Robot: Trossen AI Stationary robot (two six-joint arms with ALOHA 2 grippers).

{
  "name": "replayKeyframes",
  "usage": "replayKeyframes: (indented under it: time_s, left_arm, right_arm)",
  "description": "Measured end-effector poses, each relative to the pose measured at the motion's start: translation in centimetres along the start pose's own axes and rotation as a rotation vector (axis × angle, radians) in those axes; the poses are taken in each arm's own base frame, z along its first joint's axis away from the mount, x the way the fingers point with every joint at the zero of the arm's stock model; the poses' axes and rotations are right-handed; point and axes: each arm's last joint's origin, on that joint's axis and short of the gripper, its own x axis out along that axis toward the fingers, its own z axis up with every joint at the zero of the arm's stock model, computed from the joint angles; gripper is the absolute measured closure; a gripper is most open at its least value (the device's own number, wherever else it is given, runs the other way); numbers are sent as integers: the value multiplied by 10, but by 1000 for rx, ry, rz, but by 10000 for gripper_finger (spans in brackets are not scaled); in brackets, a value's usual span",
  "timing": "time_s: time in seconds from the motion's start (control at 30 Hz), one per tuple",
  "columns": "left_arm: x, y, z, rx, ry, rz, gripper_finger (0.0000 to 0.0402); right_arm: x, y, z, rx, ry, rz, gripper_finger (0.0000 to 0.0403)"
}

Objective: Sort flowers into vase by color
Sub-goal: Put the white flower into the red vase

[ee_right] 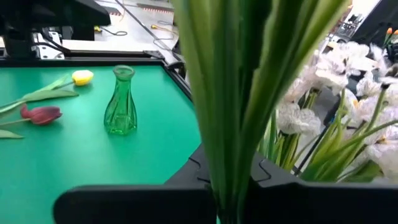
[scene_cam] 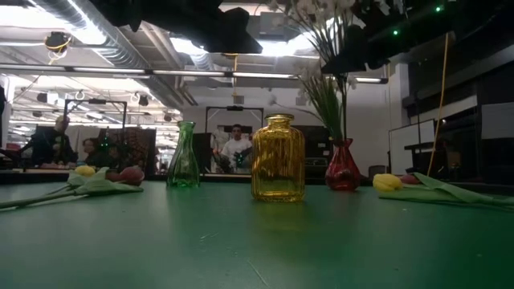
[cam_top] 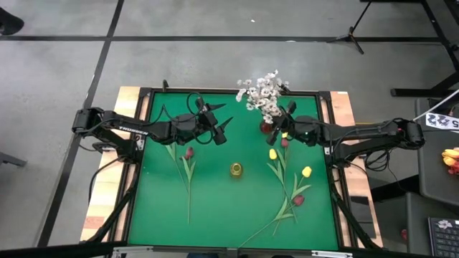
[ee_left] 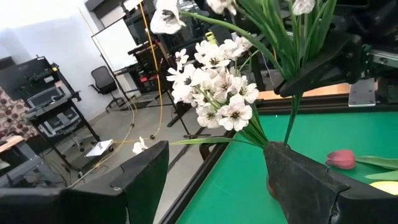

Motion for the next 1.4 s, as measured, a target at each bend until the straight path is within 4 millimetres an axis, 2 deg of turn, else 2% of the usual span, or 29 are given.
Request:
replayKeyframes:
  time_s: [0.17, 0.3, 0.57, 0.9, 1.4]
  left_arm:
    - [0, 0, 0, 0, 0, 0, 137]
    - [0, 0, 0, -1, -1, 0, 137]
    - [1, 1, 0, -2, 1, 4, 137]
    - [4, 7, -2, -6, 9, 25, 137]
    - [4, 7, -2, -7, 7, 24, 137]
  right_arm:
    - [0, 0, -3, 1, 27, -6, 395]
    - [0, 0, -3, 2, 30, -19, 386]
    - [5, -9, -6, 38, 50, -62, 392]
    - [4, -10, -37, 114, -28, -84, 388]
    - [1, -10, -59, 143, 5, -114, 387]
